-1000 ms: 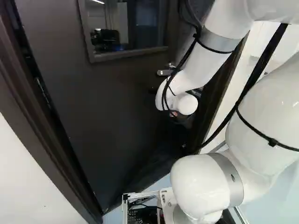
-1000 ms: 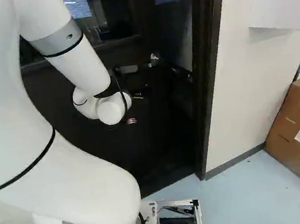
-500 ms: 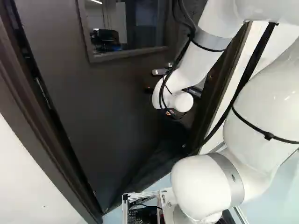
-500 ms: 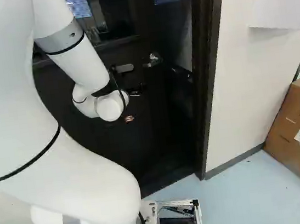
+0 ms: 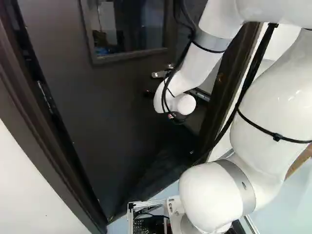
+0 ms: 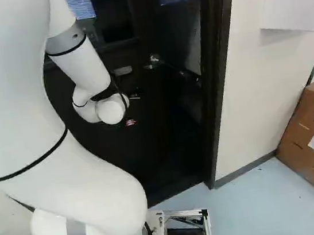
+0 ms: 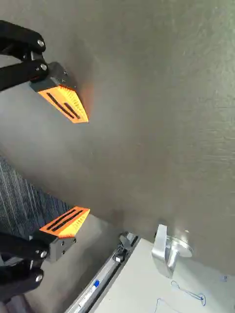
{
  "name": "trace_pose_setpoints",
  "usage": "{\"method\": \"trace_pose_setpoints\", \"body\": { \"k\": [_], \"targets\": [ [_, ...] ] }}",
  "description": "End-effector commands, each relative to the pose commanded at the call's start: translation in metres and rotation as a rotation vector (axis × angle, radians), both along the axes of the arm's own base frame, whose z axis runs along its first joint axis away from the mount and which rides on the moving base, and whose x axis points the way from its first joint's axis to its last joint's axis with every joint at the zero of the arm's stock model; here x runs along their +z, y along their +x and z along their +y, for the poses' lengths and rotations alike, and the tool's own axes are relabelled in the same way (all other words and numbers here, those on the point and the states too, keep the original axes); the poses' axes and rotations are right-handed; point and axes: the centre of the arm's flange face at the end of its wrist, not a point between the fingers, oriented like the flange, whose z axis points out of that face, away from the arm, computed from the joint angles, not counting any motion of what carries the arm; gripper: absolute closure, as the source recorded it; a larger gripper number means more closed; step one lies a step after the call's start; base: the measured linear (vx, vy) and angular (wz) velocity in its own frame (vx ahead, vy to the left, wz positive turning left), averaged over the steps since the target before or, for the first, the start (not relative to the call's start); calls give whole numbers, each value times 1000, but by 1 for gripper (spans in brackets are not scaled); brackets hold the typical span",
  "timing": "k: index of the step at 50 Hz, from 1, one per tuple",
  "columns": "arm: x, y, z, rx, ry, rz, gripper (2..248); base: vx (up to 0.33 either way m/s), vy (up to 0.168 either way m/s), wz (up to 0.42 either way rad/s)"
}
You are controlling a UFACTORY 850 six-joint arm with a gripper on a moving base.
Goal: Open the door and move inside
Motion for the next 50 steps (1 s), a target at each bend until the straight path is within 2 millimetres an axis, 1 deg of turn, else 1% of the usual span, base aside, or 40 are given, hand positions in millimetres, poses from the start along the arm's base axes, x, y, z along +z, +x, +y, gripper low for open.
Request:
{"method": "trace_pose_setpoints", "body": {
  "k": [50],
  "targets": [
    [0,33,69,165,-11,-8,3,0,0,0]
  ]
}}
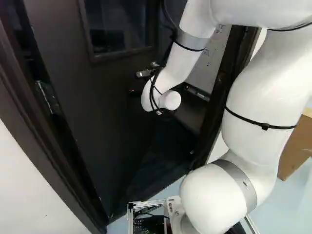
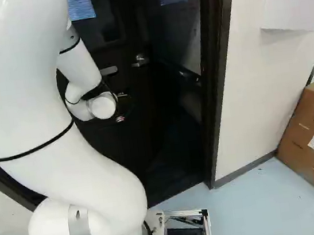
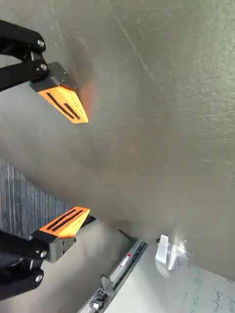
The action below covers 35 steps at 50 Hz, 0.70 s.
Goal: Open the door and move inside
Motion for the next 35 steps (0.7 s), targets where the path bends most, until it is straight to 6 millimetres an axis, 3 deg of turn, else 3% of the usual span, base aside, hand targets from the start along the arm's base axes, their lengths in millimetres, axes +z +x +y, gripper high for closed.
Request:
{"method": "trace_pose_setpoints", "body": {
  "k": [35],
  "targets": [
    [-1,21,49,87,3,-9,3,0,0,0]
  ]
}}
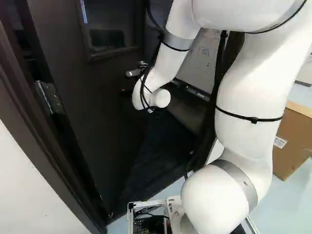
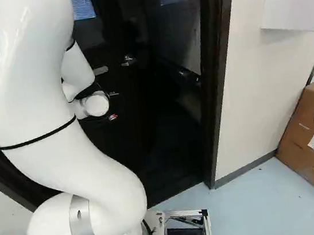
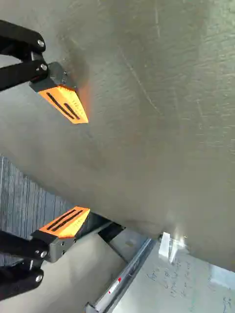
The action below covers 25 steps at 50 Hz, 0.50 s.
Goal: Open the door and move inside
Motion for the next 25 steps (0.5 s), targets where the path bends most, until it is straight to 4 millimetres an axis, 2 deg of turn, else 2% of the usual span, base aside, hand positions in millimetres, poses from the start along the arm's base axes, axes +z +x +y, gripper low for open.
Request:
{"method": "trace_pose_setpoints", "body": {
  "k": [25],
  "targets": [
    [-2,12,37,59,3,-8,3,0,0,0]
  ]
}}
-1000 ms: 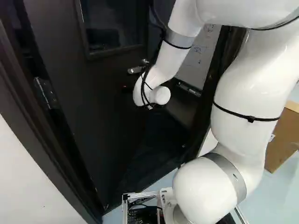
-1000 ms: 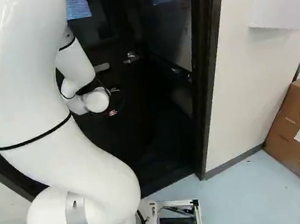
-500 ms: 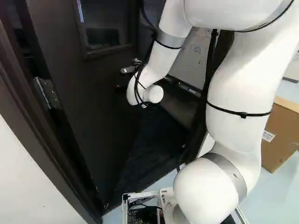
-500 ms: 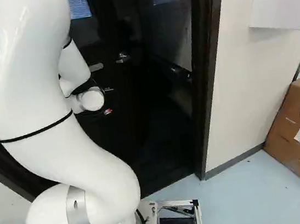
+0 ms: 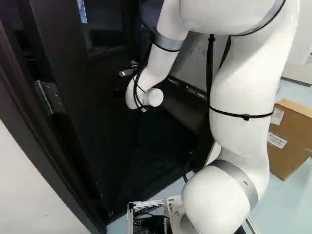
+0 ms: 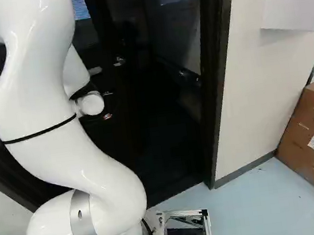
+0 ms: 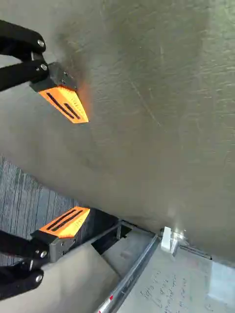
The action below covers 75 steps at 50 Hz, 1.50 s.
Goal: Open the door and move inside
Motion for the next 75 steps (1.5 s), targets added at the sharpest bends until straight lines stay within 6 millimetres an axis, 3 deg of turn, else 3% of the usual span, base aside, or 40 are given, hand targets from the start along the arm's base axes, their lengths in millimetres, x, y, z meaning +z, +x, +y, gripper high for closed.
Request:
{"method": "trace_pose_setpoints", "body": {
  "k": [47,75],
  "targets": [
    [-4,19,72,105,10,-21,3,0,0,0],
    [-7,19,117,172,17,-32,3,0,0,0]
  ]
}}
